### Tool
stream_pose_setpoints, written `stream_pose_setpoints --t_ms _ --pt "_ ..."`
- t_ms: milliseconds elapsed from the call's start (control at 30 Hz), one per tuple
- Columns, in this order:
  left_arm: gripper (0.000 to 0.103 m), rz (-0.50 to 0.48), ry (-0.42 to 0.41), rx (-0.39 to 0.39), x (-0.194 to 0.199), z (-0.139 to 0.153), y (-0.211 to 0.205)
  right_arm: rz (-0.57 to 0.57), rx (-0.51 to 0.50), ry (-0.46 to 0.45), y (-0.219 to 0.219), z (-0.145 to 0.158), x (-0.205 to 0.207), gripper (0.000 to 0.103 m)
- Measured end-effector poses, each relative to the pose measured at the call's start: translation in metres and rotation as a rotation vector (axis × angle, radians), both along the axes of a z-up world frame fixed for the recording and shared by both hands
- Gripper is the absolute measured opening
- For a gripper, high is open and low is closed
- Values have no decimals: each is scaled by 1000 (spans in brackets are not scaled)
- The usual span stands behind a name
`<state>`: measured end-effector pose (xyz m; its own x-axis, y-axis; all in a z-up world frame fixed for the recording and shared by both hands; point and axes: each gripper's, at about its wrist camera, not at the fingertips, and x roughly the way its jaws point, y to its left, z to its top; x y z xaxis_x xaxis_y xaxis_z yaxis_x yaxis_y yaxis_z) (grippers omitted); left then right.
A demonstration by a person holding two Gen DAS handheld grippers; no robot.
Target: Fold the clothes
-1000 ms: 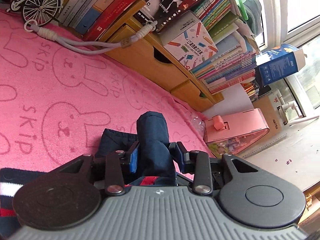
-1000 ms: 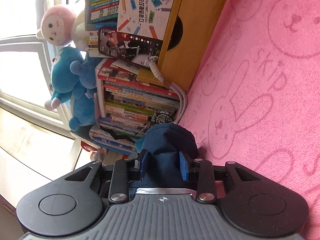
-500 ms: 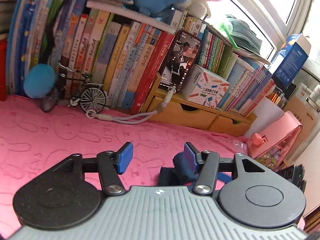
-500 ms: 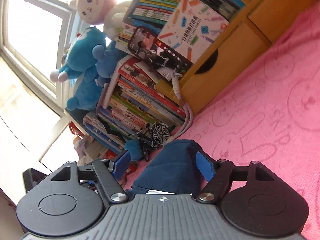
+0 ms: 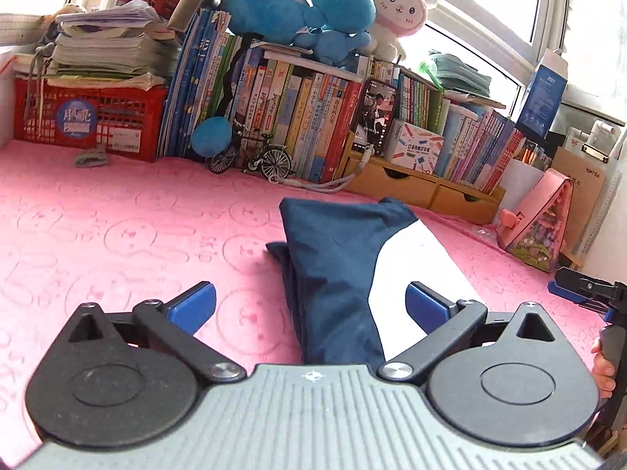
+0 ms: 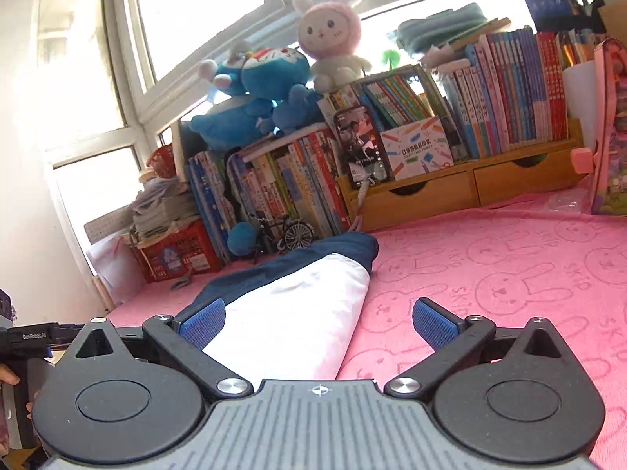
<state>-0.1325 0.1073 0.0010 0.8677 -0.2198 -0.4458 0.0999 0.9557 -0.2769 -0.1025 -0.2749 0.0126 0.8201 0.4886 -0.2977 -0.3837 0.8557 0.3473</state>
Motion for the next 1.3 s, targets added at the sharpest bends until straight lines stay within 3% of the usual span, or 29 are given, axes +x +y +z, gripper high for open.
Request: stream_pose_setpoints --t_ms 300,467,733,900,967,1167,1300 --pt "103 21 -31 73 -43 -14 -26 -52 -331 14 48 -13 -73 103" --pt "103 -8 -11 134 -53 -20 -43 -7 -347 -25 79 -27 -96 103" --pt "103 -15 28 104 -56 -22 -42 40 -382 -27 100 -28 -99 103" --pt "103 -5 27 123 -55 -23 -45 -26 -370 14 97 -30 -92 103" --pt "103 17 33 120 -50 -23 -43 -79 -408 12 98 -31 -90 103" --pt "103 134 49 130 -29 -28 -42 -176 -741 -109 132 -50 -91 103" --pt "103 168 105 199 -19 -47 -44 -307 -784 -167 127 -50 -90 103"
